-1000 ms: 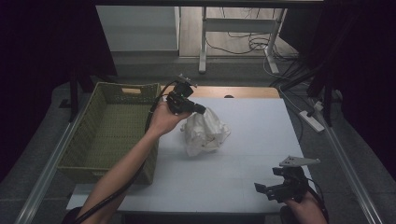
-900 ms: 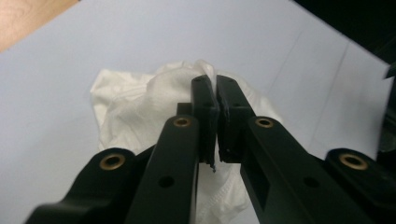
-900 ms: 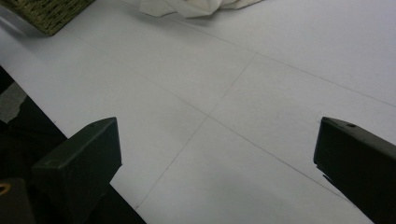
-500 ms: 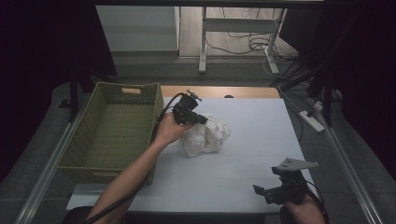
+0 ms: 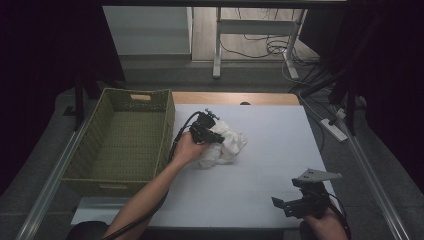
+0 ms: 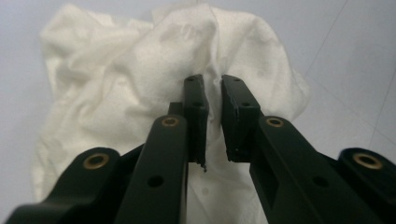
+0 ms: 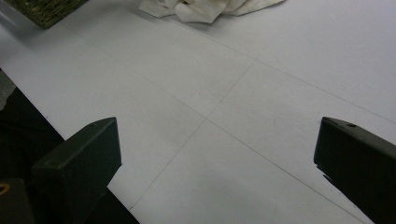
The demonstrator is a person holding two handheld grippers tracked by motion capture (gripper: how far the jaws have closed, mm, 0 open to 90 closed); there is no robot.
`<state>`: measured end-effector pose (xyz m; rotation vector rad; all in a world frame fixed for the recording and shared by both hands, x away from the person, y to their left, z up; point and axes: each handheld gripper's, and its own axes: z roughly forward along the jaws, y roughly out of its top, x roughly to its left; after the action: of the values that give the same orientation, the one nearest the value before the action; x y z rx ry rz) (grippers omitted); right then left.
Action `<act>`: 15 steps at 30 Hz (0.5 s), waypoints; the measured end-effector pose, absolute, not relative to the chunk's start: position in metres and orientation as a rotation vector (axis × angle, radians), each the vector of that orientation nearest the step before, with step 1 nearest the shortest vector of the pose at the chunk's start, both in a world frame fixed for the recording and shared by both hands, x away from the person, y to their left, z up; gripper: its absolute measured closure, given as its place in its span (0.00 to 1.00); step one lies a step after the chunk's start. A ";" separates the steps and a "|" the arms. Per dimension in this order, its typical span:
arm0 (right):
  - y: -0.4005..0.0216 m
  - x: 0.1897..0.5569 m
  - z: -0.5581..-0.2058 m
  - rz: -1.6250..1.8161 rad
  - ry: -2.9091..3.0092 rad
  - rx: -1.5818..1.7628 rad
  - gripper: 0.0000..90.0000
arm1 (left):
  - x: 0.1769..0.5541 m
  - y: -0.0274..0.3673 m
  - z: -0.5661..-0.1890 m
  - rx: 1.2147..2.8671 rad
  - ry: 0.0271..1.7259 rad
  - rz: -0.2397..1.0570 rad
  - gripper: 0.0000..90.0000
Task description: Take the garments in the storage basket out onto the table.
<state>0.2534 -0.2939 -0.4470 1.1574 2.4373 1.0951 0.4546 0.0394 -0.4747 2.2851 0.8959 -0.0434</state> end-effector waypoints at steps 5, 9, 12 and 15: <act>-0.292 0.255 -0.448 1.073 2.476 1.149 0.01 | 0.454 0.040 -0.482 2.279 0.900 -0.036 0.80; -0.291 0.255 -0.449 1.071 2.480 1.153 0.01 | 0.452 0.039 -0.479 2.278 0.907 -0.017 0.68; -0.292 0.256 -0.449 1.073 2.480 1.154 0.01 | 0.451 0.039 -0.477 2.281 0.910 -0.005 0.62; -0.292 0.256 -0.449 1.067 2.486 1.154 0.01 | 0.450 0.039 -0.474 2.278 0.915 0.009 0.52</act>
<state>0.2560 -0.2916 -0.4490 1.1540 2.4860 1.0674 0.4504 0.0392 -0.4738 2.2780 0.9145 0.0095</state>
